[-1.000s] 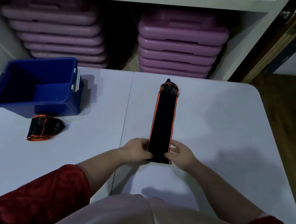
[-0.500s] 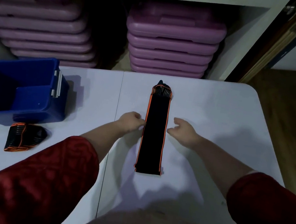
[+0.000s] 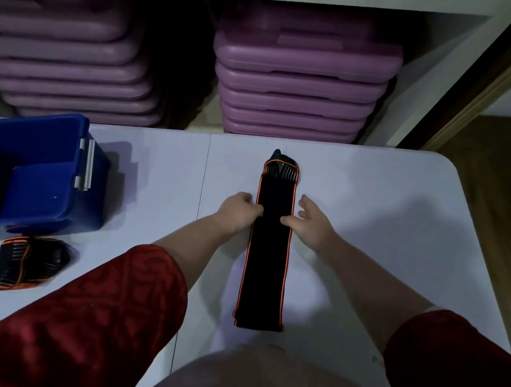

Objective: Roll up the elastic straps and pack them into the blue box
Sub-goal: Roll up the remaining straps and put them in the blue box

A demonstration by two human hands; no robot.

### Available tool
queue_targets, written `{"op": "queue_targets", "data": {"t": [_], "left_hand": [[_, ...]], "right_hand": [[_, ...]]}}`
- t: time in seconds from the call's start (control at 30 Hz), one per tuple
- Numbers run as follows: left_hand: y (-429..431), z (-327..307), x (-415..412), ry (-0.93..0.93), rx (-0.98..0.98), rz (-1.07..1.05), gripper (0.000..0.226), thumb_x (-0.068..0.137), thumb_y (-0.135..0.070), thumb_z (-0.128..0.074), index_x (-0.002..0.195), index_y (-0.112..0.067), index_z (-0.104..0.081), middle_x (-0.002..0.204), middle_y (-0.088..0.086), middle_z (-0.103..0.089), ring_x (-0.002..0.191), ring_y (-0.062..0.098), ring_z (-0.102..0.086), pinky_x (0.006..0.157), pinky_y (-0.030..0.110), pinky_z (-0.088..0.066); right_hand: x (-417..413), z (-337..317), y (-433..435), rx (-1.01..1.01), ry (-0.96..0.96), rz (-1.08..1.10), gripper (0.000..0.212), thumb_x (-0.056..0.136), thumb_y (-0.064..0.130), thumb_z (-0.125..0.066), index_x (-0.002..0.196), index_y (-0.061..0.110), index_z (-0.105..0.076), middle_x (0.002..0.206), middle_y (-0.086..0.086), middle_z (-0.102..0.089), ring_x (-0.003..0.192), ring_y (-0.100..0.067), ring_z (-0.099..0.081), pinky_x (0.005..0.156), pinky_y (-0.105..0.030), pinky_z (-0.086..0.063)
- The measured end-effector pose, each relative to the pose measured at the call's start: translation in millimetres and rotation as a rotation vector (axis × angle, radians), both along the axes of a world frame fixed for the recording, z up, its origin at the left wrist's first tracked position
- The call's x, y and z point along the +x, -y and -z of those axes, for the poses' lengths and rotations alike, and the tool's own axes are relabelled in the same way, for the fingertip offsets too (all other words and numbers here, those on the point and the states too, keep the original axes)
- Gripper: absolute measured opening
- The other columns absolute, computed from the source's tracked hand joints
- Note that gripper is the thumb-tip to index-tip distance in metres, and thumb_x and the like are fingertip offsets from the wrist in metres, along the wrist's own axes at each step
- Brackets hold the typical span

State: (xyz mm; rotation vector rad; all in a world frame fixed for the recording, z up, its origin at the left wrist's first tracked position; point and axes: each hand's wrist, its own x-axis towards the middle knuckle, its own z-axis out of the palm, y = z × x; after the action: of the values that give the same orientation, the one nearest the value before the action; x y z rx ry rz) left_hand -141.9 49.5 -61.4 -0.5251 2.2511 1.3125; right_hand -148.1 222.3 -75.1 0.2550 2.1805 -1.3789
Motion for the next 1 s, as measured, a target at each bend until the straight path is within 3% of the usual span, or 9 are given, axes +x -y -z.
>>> {"op": "queue_targets", "data": {"t": [0.07,0.13,0.23,0.33,0.4,0.5,0.63,0.83,1.0], "left_hand": [[1.2,0.2,11.0,-0.031,-0.082,0.037,0.022,0.082,-0.021,-0.056,0.068,-0.012,-0.041,0.069,0.003,-0.046,0.065,0.02,-0.044,0.054,0.03,-0.033],[3.6,1.8,28.7,-0.054,-0.122,0.109,0.021,0.083,-0.02,-0.055,0.069,-0.01,-0.043,0.072,0.004,-0.046,0.067,0.02,-0.044,0.055,0.029,-0.032],[8.7,2.5,60.8,-0.098,-0.174,0.216,0.01,0.081,-0.018,-0.058,0.087,-0.01,-0.055,0.089,0.011,-0.06,0.08,0.026,-0.056,0.069,0.031,-0.041],[12.4,-1.6,92.4,-0.161,-0.167,0.279,0.03,0.082,-0.02,-0.062,0.111,-0.014,-0.064,0.103,0.006,-0.067,0.092,0.021,-0.063,0.073,0.023,-0.043],[12.8,-7.2,114.2,-0.175,-0.165,0.335,0.043,0.083,-0.032,-0.064,0.124,-0.019,-0.06,0.116,0.0,-0.064,0.104,0.016,-0.062,0.085,0.021,-0.044],[12.1,-21.0,149.0,-0.202,-0.183,0.457,0.049,0.081,-0.042,-0.069,0.125,-0.02,-0.06,0.123,0.001,-0.062,0.113,0.016,-0.057,0.098,0.026,-0.042],[8.9,-34.0,183.6,-0.236,-0.177,0.537,0.054,0.071,-0.049,-0.077,0.115,-0.02,-0.065,0.109,-0.003,-0.066,0.1,0.012,-0.059,0.088,0.024,-0.046],[1.6,-12.1,202.0,-0.305,-0.321,0.512,0.044,0.083,-0.029,-0.069,0.124,-0.017,-0.06,0.114,0.004,-0.068,0.1,0.018,-0.062,0.084,0.016,-0.039],[-6.6,-4.4,209.2,-0.373,-0.331,0.536,0.039,0.082,-0.026,-0.066,0.12,-0.016,-0.062,0.109,0.006,-0.068,0.099,0.023,-0.062,0.078,0.02,-0.039]], "right_hand": [[8.6,1.1,-7.8,0.062,0.022,-0.011,0.078,0.081,0.026,-0.066,0.147,0.014,-0.026,0.153,-0.002,-0.035,0.136,-0.017,-0.04,0.111,-0.033,-0.032],[23.1,0.9,-15.7,0.111,0.01,-0.05,0.072,0.082,0.027,-0.066,0.145,0.016,-0.033,0.151,-0.002,-0.039,0.133,-0.017,-0.045,0.112,-0.035,-0.033],[51.2,-5.5,-25.6,0.099,-0.028,-0.133,0.055,0.084,0.023,-0.065,0.136,0.018,-0.048,0.142,0.001,-0.05,0.127,-0.017,-0.051,0.109,-0.034,-0.038],[80.0,-9.5,-31.9,0.061,-0.105,-0.183,0.046,0.084,0.02,-0.067,0.128,0.019,-0.055,0.132,0.001,-0.056,0.123,-0.02,-0.054,0.101,-0.03,-0.042],[99.5,-13.8,-34.7,0.049,-0.161,-0.247,0.044,0.081,0.022,-0.071,0.124,0.022,-0.059,0.124,0.006,-0.057,0.12,-0.019,-0.055,0.099,-0.03,-0.044],[129.3,-21.8,-38.1,0.086,-0.22,-0.426,0.051,0.075,0.029,-0.078,0.123,0.024,-0.06,0.118,0.009,-0.055,0.116,-0.009,-0.054,0.092,-0.02,-0.039],[158.6,-21.3,-37.9,0.206,-0.33,-0.645,0.067,0.066,0.055,-0.071,0.125,0.026,-0.057,0.117,0.006,-0.062,0.108,-0.008,-0.056,0.093,-0.023,-0.043],[183.9,-2.9,-37.1,0.267,-0.386,-0.576,0.026,0.088,0.028,-0.058,0.114,0.023,-0.059,0.11,0.001,-0.069,0.102,-0.015,-0.064,0.091,-0.035,-0.05],[189.8,0.0,-41.1,0.309,-0.396,-0.672,0.035,0.078,0.038,-0.06,0.112,0.028,-0.056,0.099,0.004,-0.064,0.09,-0.012,-0.06,0.083,-0.032,-0.049]]}}
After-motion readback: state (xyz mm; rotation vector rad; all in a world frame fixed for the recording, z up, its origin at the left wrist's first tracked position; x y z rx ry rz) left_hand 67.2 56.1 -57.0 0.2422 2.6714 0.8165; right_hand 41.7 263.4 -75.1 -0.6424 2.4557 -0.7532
